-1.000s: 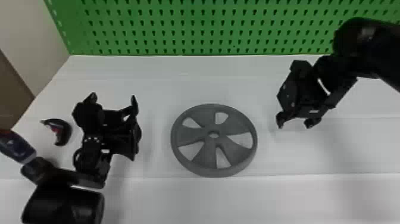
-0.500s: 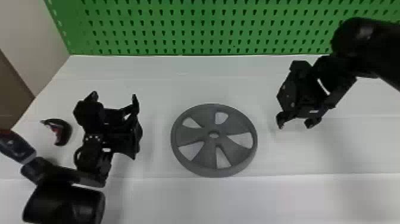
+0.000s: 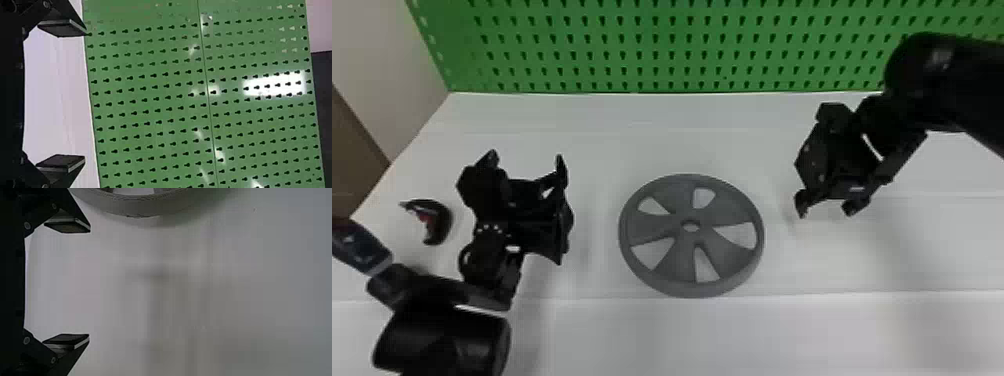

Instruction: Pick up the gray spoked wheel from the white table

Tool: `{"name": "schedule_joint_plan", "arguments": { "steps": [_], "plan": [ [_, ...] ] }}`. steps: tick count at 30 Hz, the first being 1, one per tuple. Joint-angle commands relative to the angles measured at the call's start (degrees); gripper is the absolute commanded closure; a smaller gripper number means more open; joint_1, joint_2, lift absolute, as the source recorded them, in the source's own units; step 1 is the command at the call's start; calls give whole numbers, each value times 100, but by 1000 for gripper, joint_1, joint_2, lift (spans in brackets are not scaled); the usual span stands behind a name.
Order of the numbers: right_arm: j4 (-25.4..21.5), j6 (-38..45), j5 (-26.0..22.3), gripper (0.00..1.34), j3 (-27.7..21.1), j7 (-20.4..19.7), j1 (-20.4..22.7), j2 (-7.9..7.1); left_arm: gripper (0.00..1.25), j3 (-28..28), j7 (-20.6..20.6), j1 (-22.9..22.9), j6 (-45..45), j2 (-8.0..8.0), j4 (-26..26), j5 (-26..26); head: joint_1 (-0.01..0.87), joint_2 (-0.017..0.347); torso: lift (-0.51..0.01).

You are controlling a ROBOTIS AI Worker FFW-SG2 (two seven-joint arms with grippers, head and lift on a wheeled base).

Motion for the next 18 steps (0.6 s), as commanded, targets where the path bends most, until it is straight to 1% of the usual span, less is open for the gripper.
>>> {"name": "schedule_joint_plan", "arguments": {
  "steps": [1, 5, 10, 18],
  "plan": [
    [-87, -91, 49, 300, 34, 0, 3, 15, 145, -27, 17, -7, 0, 0, 0, 6, 806, 44, -98],
    [-316, -135, 75, 300, 210, 0, -5, 15, 145, -45, 17, -7, 0, 0, 0, 24, 806, 44, -98],
    [-518, -135, 31, 300, 360, 0, -14, 50, 145, -53, 35, -7, 0, 0, 0, 24, 806, 44, -98],
    [-816, -187, -399, 300, 729, 0, -23, 120, 145, -62, 52, -24, 0, 0, 0, 32, 806, 44, -98]
  ]
}}
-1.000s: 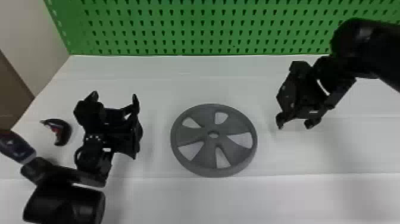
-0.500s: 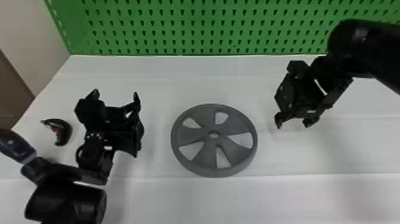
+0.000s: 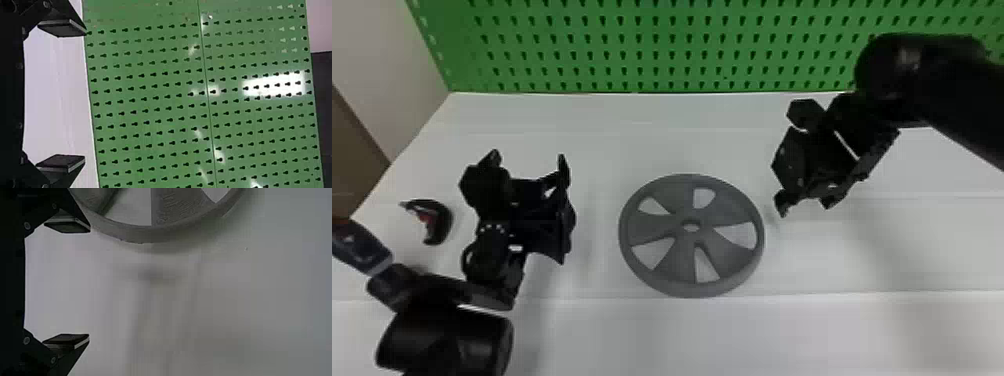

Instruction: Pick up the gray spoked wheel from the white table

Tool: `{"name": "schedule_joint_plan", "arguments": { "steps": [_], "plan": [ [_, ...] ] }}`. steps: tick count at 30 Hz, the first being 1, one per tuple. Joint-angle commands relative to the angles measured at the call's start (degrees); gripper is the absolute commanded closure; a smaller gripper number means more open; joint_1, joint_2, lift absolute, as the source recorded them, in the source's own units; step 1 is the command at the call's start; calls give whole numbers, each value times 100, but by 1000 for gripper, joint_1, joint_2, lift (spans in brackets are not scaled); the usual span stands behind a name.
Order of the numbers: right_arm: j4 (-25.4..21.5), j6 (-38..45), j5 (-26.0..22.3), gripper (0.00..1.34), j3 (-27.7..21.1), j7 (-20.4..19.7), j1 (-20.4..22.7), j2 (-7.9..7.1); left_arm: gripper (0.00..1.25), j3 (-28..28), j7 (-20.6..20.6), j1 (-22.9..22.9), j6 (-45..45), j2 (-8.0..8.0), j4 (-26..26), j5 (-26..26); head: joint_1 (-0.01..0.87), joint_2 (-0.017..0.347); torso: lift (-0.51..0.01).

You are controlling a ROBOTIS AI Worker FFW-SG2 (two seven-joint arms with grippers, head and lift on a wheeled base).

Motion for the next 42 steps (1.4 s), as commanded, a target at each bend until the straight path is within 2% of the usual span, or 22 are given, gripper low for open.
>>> {"name": "schedule_joint_plan", "arguments": {
  "steps": [1, 15, 33, 38, 42],
  "plan": [
    [-208, -29, -243, 300, 202, -2, -2, 40, 145, -4, 10, -9, 0, 0, 0, -7, 806, 44, -98],
    [-525, -205, -630, 300, 650, 16, -46, 102, 145, -13, 28, -18, 0, 0, 9, 10, 806, 44, -98],
    [-533, -249, -639, 300, 650, 130, -29, 119, 145, 5, 36, -9, 0, 0, 9, 54, 806, 44, -98],
    [-428, -161, -559, 300, 553, 130, -20, 198, 145, 14, 36, -1, 0, 0, 9, 63, 806, 44, -98],
    [-199, 41, -269, 300, 167, 121, 42, 330, 145, 14, 36, 8, 0, 0, 9, 72, 806, 44, -98]
  ]
}}
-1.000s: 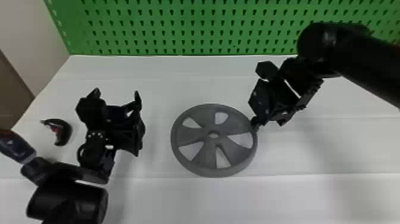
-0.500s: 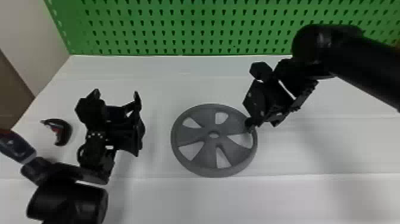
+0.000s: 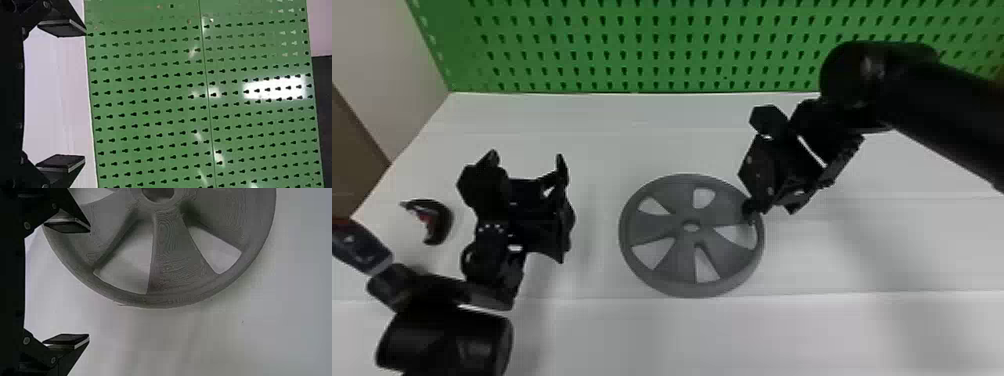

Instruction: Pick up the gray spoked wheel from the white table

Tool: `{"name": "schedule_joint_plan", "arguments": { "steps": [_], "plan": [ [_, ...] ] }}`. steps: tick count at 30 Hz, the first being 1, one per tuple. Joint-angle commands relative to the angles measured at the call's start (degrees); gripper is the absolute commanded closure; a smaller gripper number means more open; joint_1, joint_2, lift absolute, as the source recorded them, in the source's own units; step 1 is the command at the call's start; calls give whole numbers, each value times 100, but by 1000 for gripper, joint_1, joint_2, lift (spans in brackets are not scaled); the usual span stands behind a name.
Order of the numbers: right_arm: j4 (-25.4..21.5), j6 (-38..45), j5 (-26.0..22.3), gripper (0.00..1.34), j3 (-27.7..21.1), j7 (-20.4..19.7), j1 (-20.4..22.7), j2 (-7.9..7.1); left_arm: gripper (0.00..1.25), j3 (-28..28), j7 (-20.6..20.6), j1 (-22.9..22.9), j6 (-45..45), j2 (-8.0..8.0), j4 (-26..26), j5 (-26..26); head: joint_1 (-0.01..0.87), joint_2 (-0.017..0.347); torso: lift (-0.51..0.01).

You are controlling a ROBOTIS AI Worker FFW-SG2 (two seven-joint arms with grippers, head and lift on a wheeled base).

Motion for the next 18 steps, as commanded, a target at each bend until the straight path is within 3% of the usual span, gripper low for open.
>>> {"name": "schedule_joint_plan", "arguments": {
  "steps": [1, 5, 12, 18],
  "plan": [
    [317, 211, 279, 300, -440, -7, 64, 175, 145, 10, 9, 10, 0, 0, 0, 18, 806, 44, -98],
    [554, 405, 894, 300, -1213, -16, 240, 342, 145, -8, 70, 1, 0, 0, 0, 18, 806, 44, -98],
    [563, 695, 2573, 300, -3077, -16, 670, 659, 145, -8, 106, 10, 0, 0, 0, 18, 806, 44, -98],
    [589, 765, 3179, 300, -3797, -16, 828, 835, 145, -34, 132, -17, 0, 0, 0, 18, 806, 44, -98]
  ]
}}
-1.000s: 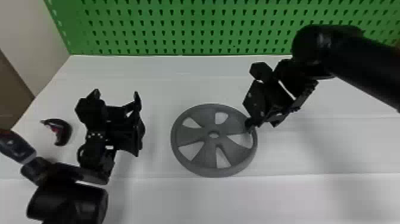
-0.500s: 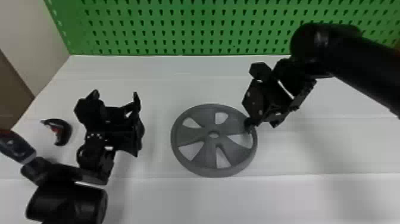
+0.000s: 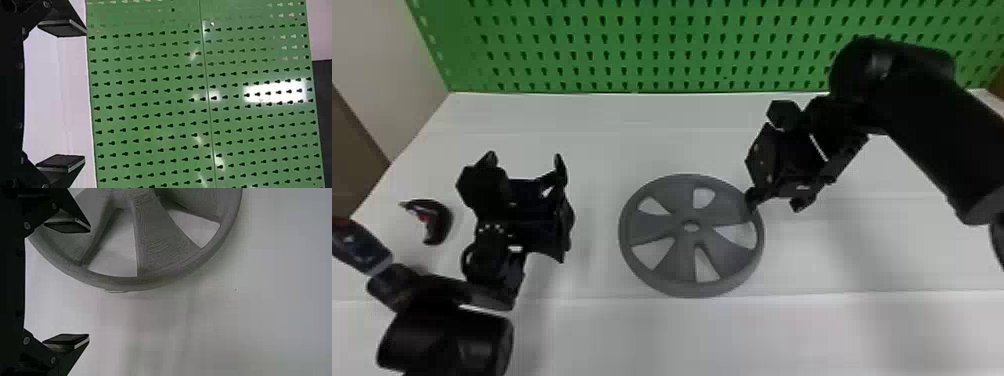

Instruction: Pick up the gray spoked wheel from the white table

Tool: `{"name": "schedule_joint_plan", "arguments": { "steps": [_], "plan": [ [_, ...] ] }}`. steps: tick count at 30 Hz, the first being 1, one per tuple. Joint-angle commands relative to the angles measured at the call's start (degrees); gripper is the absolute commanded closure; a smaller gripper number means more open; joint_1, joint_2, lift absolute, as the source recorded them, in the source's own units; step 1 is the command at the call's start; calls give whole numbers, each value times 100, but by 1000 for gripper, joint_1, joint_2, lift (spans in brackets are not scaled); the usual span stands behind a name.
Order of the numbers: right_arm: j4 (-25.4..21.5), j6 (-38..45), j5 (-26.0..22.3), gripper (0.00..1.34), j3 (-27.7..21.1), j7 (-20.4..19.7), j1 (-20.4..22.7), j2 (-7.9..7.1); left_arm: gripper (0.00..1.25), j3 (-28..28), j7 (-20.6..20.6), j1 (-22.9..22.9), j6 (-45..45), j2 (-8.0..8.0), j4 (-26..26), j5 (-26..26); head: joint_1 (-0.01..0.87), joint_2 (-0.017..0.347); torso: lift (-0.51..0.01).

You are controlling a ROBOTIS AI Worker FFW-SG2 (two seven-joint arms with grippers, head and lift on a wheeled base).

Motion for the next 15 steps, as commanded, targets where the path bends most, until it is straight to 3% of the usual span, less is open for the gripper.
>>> {"name": "schedule_joint_plan", "arguments": {
  "steps": [1, 15],
  "plan": [
    [62, 74, 561, 300, -525, 0, 85, 162, 145, -22, 7, -16, 0, 0, 0, 0, 806, 44, -98],
    [97, 224, 1835, 300, -1536, 0, 287, 619, 145, -57, 42, -42, 0, 0, 17, 0, 806, 44, -98]
  ]
}}
